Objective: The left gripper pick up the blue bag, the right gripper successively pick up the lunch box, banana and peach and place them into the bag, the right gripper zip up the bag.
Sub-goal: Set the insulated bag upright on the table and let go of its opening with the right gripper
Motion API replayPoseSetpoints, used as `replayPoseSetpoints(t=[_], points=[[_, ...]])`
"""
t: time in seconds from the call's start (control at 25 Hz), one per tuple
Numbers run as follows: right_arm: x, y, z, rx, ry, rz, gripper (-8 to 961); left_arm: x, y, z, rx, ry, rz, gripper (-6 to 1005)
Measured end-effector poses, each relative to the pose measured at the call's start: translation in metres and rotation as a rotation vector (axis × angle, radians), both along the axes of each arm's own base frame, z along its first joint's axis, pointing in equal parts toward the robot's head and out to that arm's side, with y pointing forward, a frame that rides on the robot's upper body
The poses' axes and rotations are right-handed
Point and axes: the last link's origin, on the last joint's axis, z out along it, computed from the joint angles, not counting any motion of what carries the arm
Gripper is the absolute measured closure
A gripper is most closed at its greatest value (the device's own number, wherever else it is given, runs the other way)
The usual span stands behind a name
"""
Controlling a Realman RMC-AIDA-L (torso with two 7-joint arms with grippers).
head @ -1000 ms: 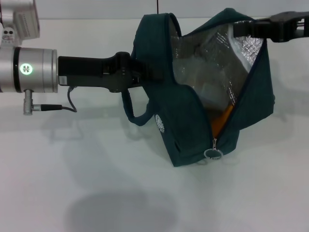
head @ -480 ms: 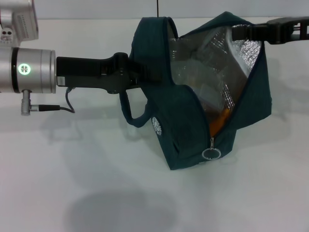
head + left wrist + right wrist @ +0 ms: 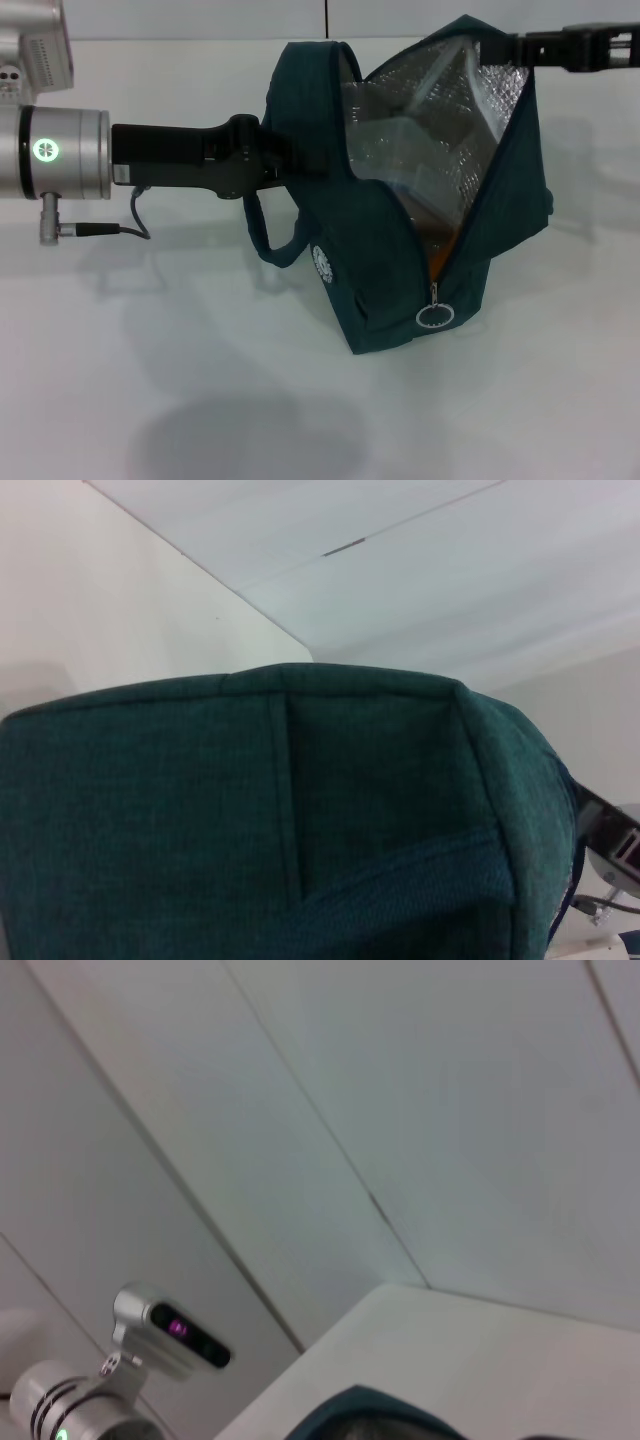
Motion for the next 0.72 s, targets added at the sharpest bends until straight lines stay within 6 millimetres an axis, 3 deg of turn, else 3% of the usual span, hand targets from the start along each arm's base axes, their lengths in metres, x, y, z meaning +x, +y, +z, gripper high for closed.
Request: replayPoseSetpoints(t=[0.4, 0.6, 0.72], points=[[-0.006, -0.006, 0.019, 0.072, 0.132, 0.087, 526, 0.000, 0.000, -0.001, 0.001, -0.001, 0.001, 962], [0.004, -0.005, 0.031, 0.132, 0.145, 0.065, 354, 0.000, -0.001, -0.002, 0.001, -0.002, 0.002, 962], [0.013, -0.001, 0.031, 0.162, 0.106, 0.035, 313, -0.001, -0.001, -0.002, 0.001, -0.002, 0.002, 962]])
